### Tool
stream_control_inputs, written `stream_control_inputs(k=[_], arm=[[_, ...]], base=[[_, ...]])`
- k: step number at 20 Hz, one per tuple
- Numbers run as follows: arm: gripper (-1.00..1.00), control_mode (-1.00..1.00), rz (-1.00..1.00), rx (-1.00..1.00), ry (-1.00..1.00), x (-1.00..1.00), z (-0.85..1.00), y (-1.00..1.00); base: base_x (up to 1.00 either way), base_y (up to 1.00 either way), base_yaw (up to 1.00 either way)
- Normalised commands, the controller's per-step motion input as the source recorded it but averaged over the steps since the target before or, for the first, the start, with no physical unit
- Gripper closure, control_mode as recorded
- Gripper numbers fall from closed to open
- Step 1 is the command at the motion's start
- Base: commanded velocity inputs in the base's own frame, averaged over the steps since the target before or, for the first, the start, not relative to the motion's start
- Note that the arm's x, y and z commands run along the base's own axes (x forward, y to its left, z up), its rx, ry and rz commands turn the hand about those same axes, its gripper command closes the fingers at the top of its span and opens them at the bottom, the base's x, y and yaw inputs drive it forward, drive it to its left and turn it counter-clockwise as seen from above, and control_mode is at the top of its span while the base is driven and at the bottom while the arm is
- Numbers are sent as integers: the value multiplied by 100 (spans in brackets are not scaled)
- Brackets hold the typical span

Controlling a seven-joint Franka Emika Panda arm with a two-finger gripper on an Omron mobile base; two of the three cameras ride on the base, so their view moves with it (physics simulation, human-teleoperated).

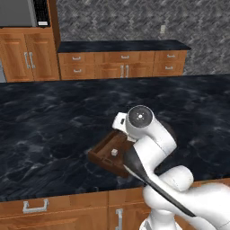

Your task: Take out the milk from the fridge and place it on the tray on the counter. Then take the sugar cube near the tray and place it in the tray.

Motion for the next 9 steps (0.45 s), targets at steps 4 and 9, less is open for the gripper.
stream_control_inputs(k=[4, 9], arm=[[-100, -100, 3, 2, -10, -82, 100, -59], [-100, -100, 7, 1, -4, -86, 82, -82]], base=[[0, 0, 0], [0, 0, 0]])
